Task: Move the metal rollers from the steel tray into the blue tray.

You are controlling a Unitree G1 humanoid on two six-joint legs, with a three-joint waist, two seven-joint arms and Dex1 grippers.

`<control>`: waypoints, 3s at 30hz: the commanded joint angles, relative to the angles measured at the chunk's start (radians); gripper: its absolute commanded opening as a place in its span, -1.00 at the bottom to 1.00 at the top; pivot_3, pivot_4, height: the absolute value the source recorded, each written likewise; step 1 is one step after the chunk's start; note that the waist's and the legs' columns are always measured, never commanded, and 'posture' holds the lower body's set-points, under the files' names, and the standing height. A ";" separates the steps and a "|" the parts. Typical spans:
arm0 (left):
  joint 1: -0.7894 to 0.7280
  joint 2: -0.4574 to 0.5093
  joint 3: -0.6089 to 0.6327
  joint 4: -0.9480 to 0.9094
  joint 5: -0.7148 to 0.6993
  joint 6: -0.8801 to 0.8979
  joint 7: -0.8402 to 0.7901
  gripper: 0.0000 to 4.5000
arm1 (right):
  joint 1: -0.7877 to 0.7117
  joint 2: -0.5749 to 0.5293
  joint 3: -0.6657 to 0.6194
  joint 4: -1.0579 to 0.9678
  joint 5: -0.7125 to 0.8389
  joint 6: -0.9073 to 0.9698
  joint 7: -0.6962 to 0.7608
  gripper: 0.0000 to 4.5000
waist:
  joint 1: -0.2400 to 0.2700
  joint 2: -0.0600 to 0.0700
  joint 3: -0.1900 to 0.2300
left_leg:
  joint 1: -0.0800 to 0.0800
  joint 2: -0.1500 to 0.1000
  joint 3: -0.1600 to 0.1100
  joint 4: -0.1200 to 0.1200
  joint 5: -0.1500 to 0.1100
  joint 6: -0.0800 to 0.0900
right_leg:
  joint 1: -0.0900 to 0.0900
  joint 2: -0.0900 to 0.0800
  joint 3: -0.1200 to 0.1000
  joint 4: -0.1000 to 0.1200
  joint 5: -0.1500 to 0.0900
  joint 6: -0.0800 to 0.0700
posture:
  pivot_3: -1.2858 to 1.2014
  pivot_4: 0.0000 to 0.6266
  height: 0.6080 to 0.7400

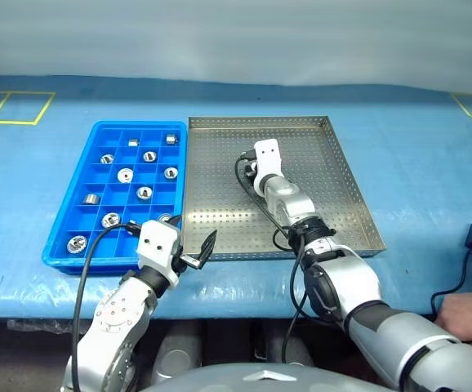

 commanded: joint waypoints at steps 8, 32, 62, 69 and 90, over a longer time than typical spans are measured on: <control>0.069 -0.100 0.165 -0.084 0.030 -0.150 0.130 1.00 | 0.057 0.067 0.257 -0.656 0.004 0.291 0.259 -0.24 | 0.012 0.001 0.000 | -0.002 0.001 -0.001 -0.001 0.000 0.000 | -0.002 0.001 -0.002 0.000 -0.001 -0.001 | 0.35 -0.52 1.00; 0.362 -0.121 0.251 -0.192 0.018 -0.185 0.104 1.00 | 0.380 0.140 0.561 -0.878 0.046 0.460 0.370 -0.24 | 0.179 -0.001 0.000 | -0.003 0.006 -0.005 0.000 0.000 -0.001 | -0.002 -0.001 -0.010 -0.002 -0.009 -0.003 | 0.44 -0.52 1.00; 0.191 -0.050 0.189 -0.098 -0.009 -0.122 0.014 1.00 | 0.478 -0.004 0.371 -1.190 0.120 0.641 0.326 0.99 | 0.109 -0.001 0.000 | -0.004 0.002 -0.006 0.001 -0.001 -0.002 | -0.001 0.001 -0.013 -0.001 -0.010 -0.005 | 0.31 -0.52 1.00; 0.173 -0.041 0.186 -0.084 -0.010 -0.113 0.004 1.00 | 0.490 -0.002 0.366 -1.198 0.121 0.648 0.303 0.99 | 0.072 -0.001 0.000 | -0.004 0.001 -0.008 0.001 -0.001 -0.002 | 0.000 0.000 -0.013 -0.001 -0.010 -0.004 | 0.30 -0.52 1.00; 0.162 -0.041 0.161 -0.084 -0.007 -0.097 -0.003 1.00 | 0.492 -0.016 0.380 -1.203 0.117 0.642 0.296 0.99 | 0.053 -0.001 0.000 | -0.003 0.001 -0.009 0.001 -0.001 -0.002 | 0.000 0.000 -0.012 -0.001 -0.010 -0.004 | 0.30 -0.52 1.00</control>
